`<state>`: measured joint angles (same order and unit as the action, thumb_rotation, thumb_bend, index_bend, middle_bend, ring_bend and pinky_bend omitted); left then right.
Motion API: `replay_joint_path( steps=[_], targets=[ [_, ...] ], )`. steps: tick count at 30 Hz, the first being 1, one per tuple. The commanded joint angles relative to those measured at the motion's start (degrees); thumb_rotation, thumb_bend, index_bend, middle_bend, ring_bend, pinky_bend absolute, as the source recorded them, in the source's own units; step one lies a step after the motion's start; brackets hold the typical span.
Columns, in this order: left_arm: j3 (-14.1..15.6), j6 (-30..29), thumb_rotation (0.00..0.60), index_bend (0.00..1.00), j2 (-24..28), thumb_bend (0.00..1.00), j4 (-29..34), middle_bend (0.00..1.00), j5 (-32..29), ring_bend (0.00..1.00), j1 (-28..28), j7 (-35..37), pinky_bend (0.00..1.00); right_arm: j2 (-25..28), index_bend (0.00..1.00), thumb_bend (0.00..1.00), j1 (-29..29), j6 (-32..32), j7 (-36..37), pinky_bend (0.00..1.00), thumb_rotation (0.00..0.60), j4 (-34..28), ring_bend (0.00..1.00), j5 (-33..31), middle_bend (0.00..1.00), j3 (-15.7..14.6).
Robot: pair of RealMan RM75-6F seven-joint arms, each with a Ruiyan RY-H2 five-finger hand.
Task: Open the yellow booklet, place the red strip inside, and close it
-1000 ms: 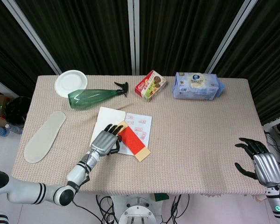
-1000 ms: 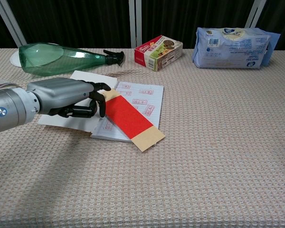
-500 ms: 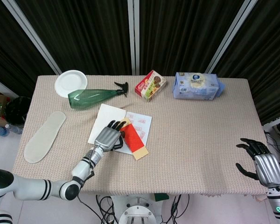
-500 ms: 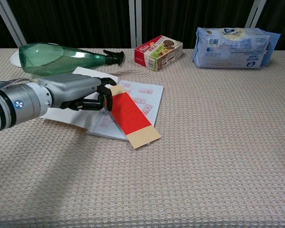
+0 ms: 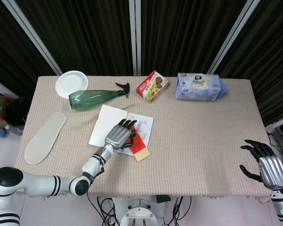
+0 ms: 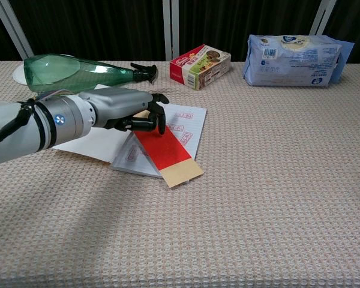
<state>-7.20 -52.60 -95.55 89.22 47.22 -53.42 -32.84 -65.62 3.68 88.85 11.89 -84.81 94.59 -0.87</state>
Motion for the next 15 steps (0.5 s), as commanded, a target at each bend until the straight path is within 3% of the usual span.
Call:
replay_joint_path(
  steps=[1,2,6,9,15],
  targets=[
    [1.9,-1.8,0.084,0.28,0.9,0.73,2.6,0.00,4.9,0.00,1.1,0.4,0.05,0.0,0.32,0.21,0.1,-0.1,0.0,0.22,0.600,0.0,0.18,0.1,0.17,0.0],
    [2.5,-2.2,0.109,0.26,0.9,0.69,2.9,0.00,6.1,0.00,1.3,0.4,0.05,-0.1,0.32,0.21,0.1,-0.1,0.0,0.22,0.600,0.1,0.18,0.1,0.17,0.0],
    [3.2,-3.7,0.311,0.17,-0.5,0.37,2.5,0.00,9.0,0.00,1.7,-0.3,0.05,-0.4,0.32,0.21,0.5,-0.5,0.1,0.22,0.600,0.3,0.18,0.5,0.17,-0.1],
    [2.0,-4.4,0.322,0.15,-2.7,0.26,1.0,0.00,9.9,0.00,1.3,-0.3,0.05,-0.5,0.32,0.21,0.5,-0.4,0.1,0.22,0.600,0.4,0.18,0.6,0.17,-0.1],
    [-2.0,-2.2,0.277,0.14,-6.8,0.23,-3.1,0.00,5.9,0.00,-1.2,-1.3,0.05,-0.2,0.32,0.21,0.3,0.1,-0.1,0.22,0.600,0.1,0.18,0.8,0.17,-0.1]
  ],
)
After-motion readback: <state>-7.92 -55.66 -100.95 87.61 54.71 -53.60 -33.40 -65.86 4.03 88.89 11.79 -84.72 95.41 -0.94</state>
